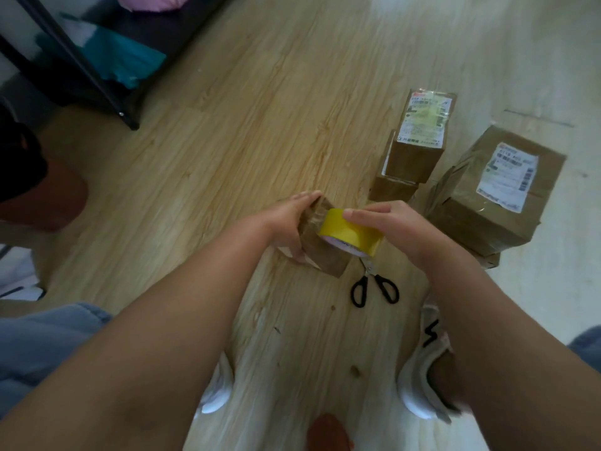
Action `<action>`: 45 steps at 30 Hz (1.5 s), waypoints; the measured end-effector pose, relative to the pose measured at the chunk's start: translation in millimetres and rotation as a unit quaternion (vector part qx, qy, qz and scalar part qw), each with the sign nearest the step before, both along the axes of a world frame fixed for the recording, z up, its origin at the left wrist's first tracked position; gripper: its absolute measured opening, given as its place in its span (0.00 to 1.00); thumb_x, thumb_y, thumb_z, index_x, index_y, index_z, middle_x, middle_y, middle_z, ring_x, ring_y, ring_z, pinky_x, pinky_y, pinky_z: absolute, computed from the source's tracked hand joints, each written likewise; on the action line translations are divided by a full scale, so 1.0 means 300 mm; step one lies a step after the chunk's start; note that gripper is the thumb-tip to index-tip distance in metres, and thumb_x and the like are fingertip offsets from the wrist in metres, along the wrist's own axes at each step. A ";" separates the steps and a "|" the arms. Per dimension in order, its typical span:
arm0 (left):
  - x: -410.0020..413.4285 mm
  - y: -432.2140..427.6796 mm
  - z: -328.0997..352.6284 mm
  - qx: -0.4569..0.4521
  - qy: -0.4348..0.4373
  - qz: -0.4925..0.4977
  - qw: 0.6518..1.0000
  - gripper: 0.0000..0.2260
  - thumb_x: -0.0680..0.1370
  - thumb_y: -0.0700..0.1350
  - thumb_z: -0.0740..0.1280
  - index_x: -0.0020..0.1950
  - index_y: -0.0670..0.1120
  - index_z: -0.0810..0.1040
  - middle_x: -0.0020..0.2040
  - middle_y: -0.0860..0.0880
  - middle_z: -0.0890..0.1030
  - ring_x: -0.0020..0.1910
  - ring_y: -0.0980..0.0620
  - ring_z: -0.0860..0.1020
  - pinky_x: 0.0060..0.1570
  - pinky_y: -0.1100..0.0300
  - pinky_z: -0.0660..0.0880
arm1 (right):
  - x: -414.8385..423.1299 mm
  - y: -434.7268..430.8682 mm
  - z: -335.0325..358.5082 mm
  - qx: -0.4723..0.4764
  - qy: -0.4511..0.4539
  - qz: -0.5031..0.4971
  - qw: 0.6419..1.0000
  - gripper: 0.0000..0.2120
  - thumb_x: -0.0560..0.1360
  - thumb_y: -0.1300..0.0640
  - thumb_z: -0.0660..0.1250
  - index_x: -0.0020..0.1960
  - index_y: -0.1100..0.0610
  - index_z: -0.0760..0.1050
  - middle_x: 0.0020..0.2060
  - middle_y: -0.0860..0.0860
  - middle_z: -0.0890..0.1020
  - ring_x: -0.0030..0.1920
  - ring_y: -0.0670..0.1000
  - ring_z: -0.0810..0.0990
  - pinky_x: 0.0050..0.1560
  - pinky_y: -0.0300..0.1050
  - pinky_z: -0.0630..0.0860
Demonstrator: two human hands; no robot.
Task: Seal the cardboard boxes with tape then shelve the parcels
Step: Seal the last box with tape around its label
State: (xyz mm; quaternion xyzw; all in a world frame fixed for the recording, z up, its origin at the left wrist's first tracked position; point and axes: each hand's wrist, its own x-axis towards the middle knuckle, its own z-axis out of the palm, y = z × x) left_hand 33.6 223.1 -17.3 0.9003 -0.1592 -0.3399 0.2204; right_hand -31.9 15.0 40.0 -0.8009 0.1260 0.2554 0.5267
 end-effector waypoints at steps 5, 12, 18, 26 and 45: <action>-0.007 0.029 -0.015 -0.061 0.072 0.081 0.992 0.60 0.60 0.34 0.81 0.80 0.58 0.49 0.78 0.51 0.62 0.73 0.50 0.66 0.69 0.53 0.69 | 0.031 0.026 0.041 -0.026 -0.019 0.034 0.999 0.11 0.76 0.44 0.71 0.46 0.51 0.84 0.44 0.51 0.84 0.48 0.50 0.81 0.49 0.46 0.74; -0.021 0.022 0.009 0.010 -0.002 0.011 1.000 0.62 0.60 0.37 0.80 0.79 0.62 0.41 0.81 0.54 0.52 0.77 0.51 0.59 0.71 0.50 0.67 | 0.076 0.087 0.045 -0.072 -0.046 0.085 0.993 0.15 0.76 0.43 0.70 0.44 0.54 0.84 0.38 0.56 0.81 0.39 0.52 0.78 0.45 0.50 0.75; -0.017 0.045 0.026 0.007 0.006 0.050 0.999 0.58 0.61 0.35 0.79 0.79 0.63 0.49 0.78 0.55 0.60 0.72 0.50 0.67 0.65 0.52 0.72 | 0.066 0.078 0.012 -0.101 -0.026 0.060 0.993 0.32 0.71 0.34 0.70 0.47 0.66 0.81 0.34 0.59 0.75 0.37 0.52 0.73 0.41 0.54 0.72; -0.016 0.098 0.033 -0.061 0.076 0.124 0.988 0.57 0.62 0.29 0.77 0.77 0.67 0.54 0.71 0.53 0.68 0.69 0.52 0.69 0.51 0.59 0.76 | 0.021 0.038 -0.029 -0.240 -0.034 0.072 0.967 0.30 0.71 0.33 0.70 0.28 0.54 0.63 0.22 0.48 0.62 0.24 0.48 0.62 0.27 0.43 0.58; 0.010 0.152 0.043 -0.128 0.144 0.178 0.965 0.54 0.65 0.22 0.72 0.80 0.57 0.52 0.78 0.55 0.61 0.75 0.54 0.62 0.56 0.62 0.68 | 0.018 0.047 -0.160 -0.342 -0.006 0.098 0.935 0.33 0.71 0.26 0.63 0.29 0.55 0.65 0.22 0.48 0.64 0.23 0.48 0.62 0.25 0.41 0.57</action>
